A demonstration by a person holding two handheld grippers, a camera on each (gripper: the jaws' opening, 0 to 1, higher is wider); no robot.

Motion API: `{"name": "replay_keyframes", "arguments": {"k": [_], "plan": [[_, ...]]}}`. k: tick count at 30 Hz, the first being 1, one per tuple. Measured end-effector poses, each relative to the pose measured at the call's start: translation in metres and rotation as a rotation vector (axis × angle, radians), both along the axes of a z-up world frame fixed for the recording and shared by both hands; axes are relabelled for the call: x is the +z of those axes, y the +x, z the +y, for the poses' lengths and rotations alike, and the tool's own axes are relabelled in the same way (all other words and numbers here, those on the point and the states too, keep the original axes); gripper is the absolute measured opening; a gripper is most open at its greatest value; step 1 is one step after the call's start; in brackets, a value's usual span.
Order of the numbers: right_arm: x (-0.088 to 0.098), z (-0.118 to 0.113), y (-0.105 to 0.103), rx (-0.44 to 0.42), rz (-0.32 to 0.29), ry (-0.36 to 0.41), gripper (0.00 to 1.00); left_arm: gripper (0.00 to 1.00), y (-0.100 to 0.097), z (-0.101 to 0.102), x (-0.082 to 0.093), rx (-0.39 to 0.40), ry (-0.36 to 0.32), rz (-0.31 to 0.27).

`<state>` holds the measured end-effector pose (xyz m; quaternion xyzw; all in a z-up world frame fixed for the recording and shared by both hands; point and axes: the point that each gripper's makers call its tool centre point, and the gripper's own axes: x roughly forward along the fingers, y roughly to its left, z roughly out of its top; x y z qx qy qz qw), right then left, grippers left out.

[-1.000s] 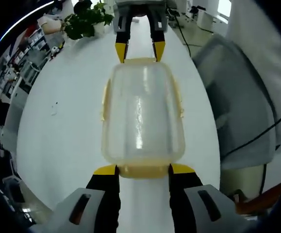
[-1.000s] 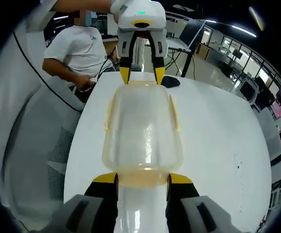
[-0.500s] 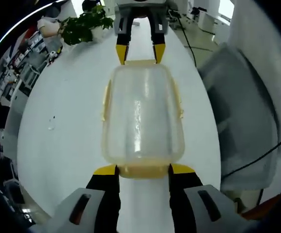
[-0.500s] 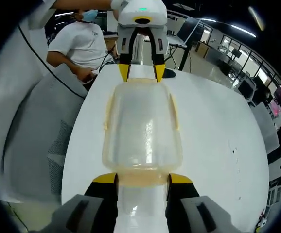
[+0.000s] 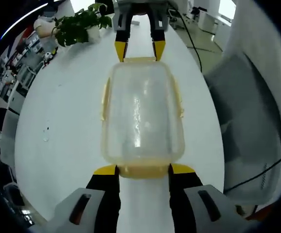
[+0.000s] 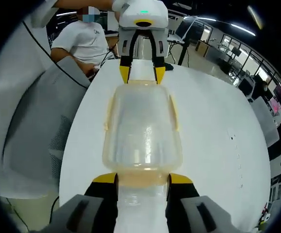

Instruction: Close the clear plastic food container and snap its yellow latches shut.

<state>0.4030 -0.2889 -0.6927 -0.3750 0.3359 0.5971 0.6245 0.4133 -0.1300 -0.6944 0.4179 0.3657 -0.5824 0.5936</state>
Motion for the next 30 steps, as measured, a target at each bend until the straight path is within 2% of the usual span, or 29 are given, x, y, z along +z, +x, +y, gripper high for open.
{"name": "replay_keyframes", "arguments": {"k": [7, 20, 30], "plan": [[-0.009, -0.023, 0.001, -0.013, 0.014, -0.001, 0.36, 0.37, 0.002, -0.022, -0.006, -0.007, 0.001, 0.000], [-0.022, -0.050, 0.005, -0.018, 0.020, -0.011, 0.36, 0.37, 0.007, -0.049, -0.022, -0.014, 0.003, 0.010], [-0.032, -0.056, 0.006, -0.019, 0.031, -0.011, 0.36, 0.37, 0.008, -0.054, -0.030, -0.025, 0.017, 0.025]]}}
